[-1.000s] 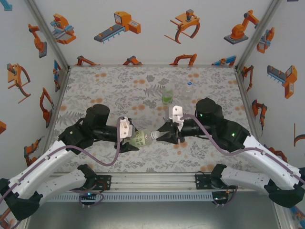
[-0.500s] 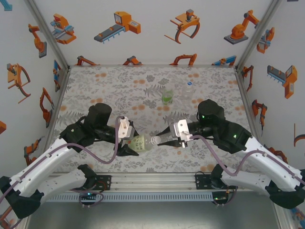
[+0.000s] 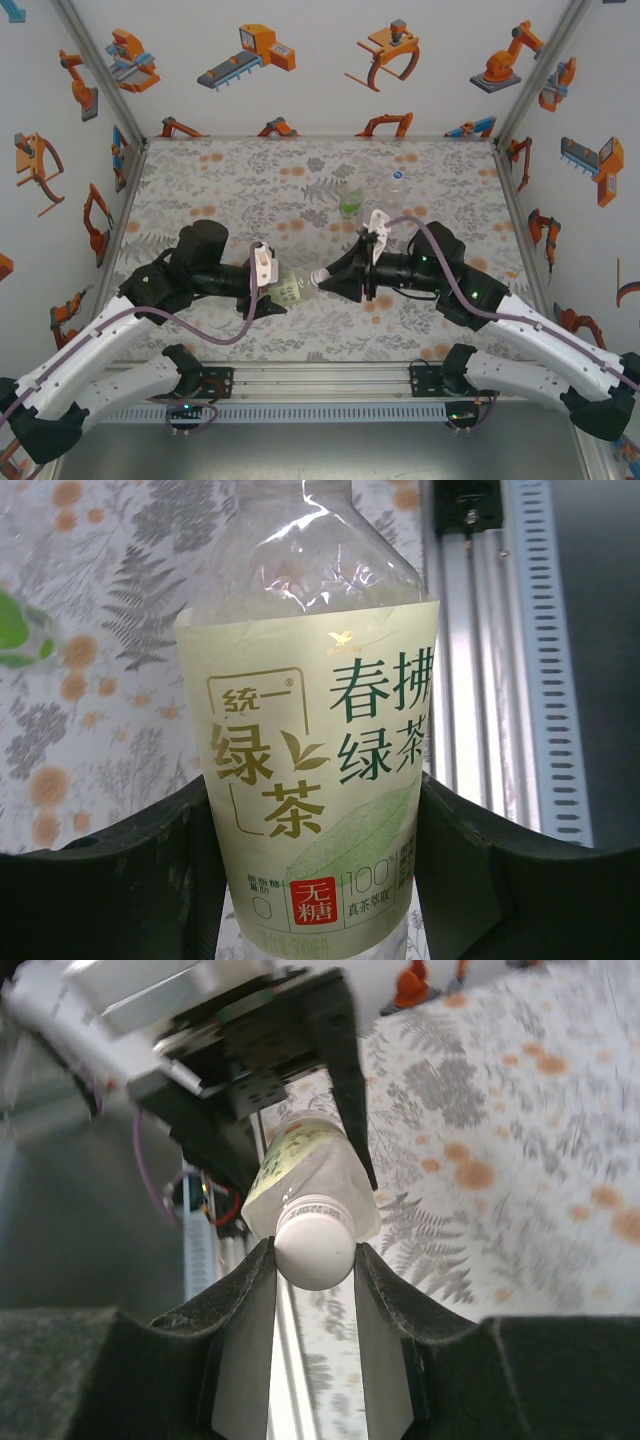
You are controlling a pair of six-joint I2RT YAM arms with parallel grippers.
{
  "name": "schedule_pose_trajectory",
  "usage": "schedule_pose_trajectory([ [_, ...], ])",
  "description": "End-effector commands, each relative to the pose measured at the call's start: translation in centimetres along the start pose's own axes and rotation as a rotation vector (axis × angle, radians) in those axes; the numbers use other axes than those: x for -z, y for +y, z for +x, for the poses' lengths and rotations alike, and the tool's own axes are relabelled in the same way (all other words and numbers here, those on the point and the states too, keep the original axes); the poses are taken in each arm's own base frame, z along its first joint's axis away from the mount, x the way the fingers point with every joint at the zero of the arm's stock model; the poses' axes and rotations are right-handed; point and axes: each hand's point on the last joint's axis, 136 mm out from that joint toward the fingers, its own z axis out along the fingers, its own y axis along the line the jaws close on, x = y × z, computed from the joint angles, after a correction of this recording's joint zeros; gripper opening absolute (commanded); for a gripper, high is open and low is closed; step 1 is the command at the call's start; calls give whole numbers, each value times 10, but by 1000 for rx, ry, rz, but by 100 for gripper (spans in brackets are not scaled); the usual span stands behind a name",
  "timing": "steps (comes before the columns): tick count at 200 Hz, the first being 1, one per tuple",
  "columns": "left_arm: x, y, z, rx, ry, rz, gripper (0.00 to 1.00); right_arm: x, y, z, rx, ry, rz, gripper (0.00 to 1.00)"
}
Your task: Screw on the bottle caps
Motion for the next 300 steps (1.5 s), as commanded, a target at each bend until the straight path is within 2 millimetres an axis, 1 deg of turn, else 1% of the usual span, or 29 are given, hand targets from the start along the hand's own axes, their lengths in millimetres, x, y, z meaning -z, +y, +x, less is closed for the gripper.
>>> schedule_pose_trajectory([
  [1,1,23,-27,-56,-85,-112,0,-10,-52,4,-482,-50,280,0],
  [2,1,24,-26,-55,-82,-117,0,-10,-55,5,-516,-44,297,0],
  [6,1,27,-26,-55,-78,-132,0,-11,-57,8,-554,-34,317,0],
  [14,1,32,-26,-54,-72,-154,0,-12,-66,15,-687,-16,383,0],
  [27,1,37,-26,-57,-68,-180,0,-15,-73,26,-850,-1,436,0],
  [36,1,41,-27,-60,-68,-195,0,-18,-74,29,-928,-13,437,0],
  [44,1,43,-27,-61,-66,-206,0,-22,-73,25,-948,-32,415,1],
  [53,0,43,-26,-63,-63,-208,0,-22,-73,21,-948,-47,409,6],
  [65,1,42,-26,-69,-58,-201,0,-18,-74,17,-939,-50,429,13],
  [80,0,39,-22,-70,-40,-183,0,-9,-74,7,-862,-72,443,21],
  [88,0,37,-20,-70,-31,-175,0,-2,-74,1,-807,-82,452,30],
  [100,1,34,-18,-73,-23,-162,0,8,-73,-6,-731,-99,464,46],
  [110,1,30,-17,-75,-19,-145,0,15,-70,-16,-642,-114,457,57],
  [117,1,28,-17,-75,-19,-133,0,19,-65,-22,-573,-115,443,63],
  [123,1,25,-17,-74,-20,-118,0,22,-61,-27,-508,-108,428,65],
  [146,1,13,-19,-70,-29,-46,0,28,-40,-38,-275,-48,349,64],
  [172,-1,-5,-22,-57,-37,70,0,28,-9,-37,-7,16,184,63],
  [189,-2,-16,-21,-47,-35,150,0,28,18,-30,202,56,25,59],
  [200,-2,-23,-22,-43,-35,198,0,29,35,-21,341,96,-83,58],
  [211,-1,-30,-22,-40,-40,248,0,32,46,-15,460,130,-161,58],
  [223,0,-37,-24,-31,-49,291,0,35,56,-10,548,157,-234,59],
  [247,2,-45,-28,-15,-67,350,0,39,68,-4,646,177,-334,60],
  [260,2,-46,-29,-10,-73,360,0,37,70,-5,652,174,-352,59],
  [300,0,-45,-29,0,-71,360,0,34,76,-3,641,161,-399,54],
])
